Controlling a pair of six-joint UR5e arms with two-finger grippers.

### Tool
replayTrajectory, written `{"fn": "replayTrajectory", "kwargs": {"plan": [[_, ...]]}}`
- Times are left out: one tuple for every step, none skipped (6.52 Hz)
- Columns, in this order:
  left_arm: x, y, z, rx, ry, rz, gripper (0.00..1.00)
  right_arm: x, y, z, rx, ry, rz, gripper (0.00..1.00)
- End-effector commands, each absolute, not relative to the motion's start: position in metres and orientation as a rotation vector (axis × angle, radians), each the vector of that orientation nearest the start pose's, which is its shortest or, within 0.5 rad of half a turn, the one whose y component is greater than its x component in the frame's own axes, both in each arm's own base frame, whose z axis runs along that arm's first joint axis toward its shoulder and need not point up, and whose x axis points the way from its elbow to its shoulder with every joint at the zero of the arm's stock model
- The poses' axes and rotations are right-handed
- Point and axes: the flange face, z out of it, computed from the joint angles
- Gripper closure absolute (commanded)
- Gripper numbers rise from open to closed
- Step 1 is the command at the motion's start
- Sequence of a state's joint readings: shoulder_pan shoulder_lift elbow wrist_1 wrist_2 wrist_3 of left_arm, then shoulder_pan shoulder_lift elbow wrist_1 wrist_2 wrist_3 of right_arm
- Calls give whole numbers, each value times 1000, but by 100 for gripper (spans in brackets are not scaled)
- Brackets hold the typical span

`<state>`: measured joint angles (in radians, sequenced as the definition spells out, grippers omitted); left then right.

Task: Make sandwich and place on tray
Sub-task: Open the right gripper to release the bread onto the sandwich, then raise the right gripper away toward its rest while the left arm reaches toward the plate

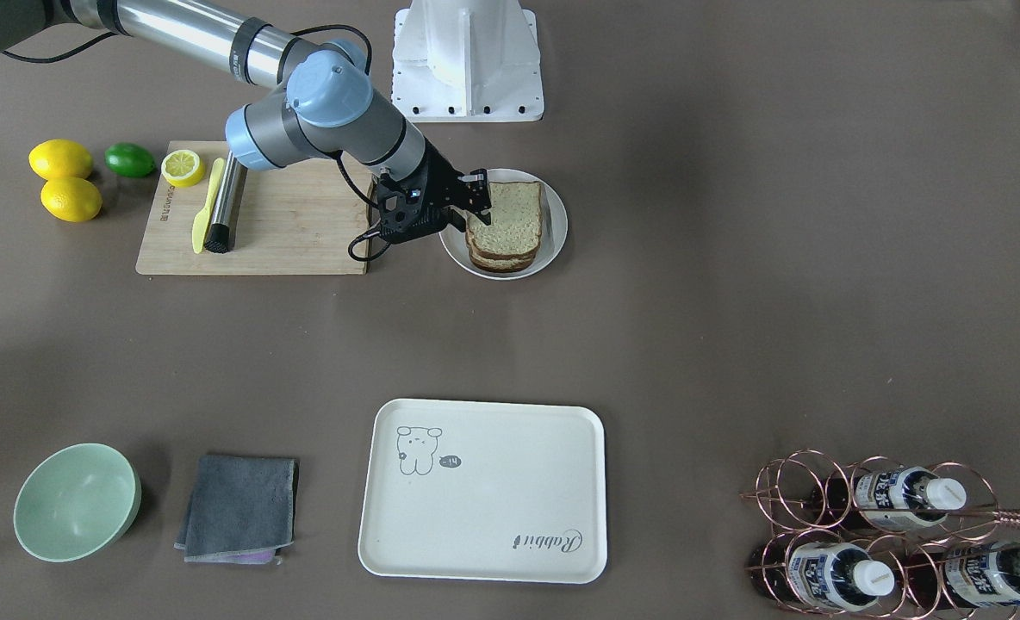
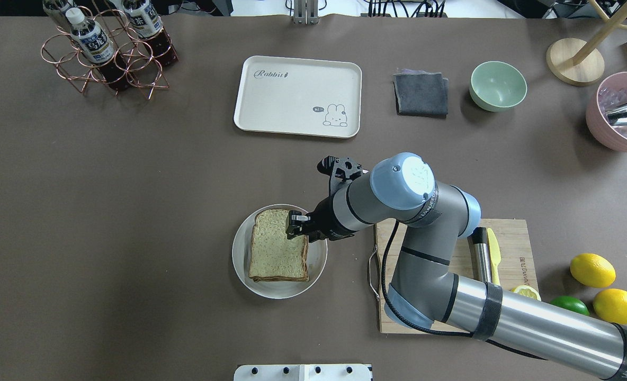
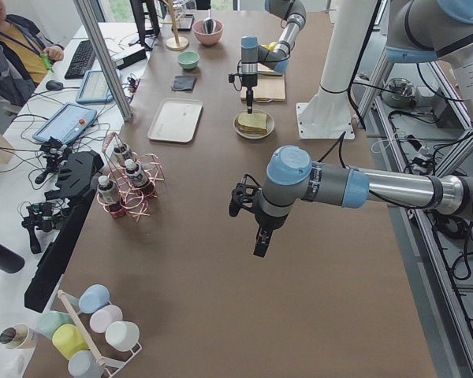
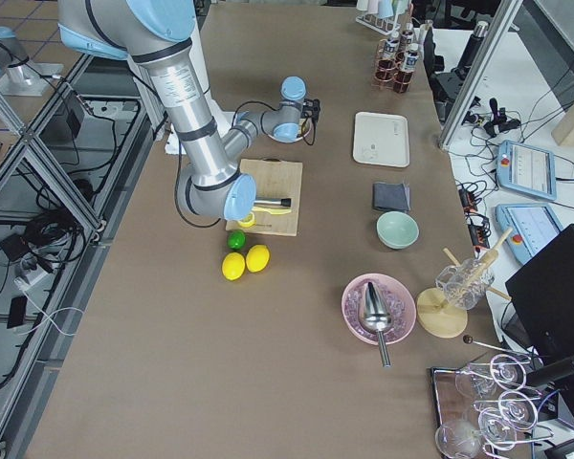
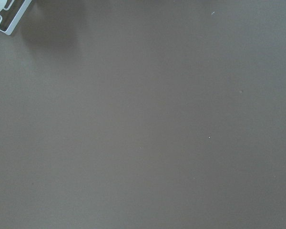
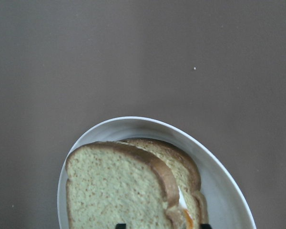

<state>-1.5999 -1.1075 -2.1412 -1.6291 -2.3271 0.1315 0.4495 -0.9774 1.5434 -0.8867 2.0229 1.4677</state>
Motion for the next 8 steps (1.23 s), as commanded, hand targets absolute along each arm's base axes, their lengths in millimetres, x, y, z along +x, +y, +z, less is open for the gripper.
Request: {"fn": "replayTrajectory", "kwargs": {"plan": [[-74, -311, 557, 216, 741, 157, 2, -569, -387, 235, -31, -1290, 27, 0], [-73, -318, 552, 212, 749, 116, 2, -550, -395, 233, -22, -1297, 42, 0], [-72, -326, 543, 213, 761, 77, 2, -518, -403, 254, -10, -1283, 67, 0], [-67, -340, 529, 211, 799, 27, 2, -487, -422, 270, -9, -1273, 94, 0], [-45, -353, 511, 199, 858, 31, 2, -459, -430, 285, -29, -1251, 117, 0], [-18, -360, 497, 208, 888, 19, 2, -435, -425, 296, -38, -1216, 140, 0], [24, -368, 479, 200, 944, -10, 2, -420, -426, 294, -8, -1186, 111, 0], [63, -373, 462, 176, 997, -30, 2, -394, -424, 308, 5, -1134, 96, 0]]}}
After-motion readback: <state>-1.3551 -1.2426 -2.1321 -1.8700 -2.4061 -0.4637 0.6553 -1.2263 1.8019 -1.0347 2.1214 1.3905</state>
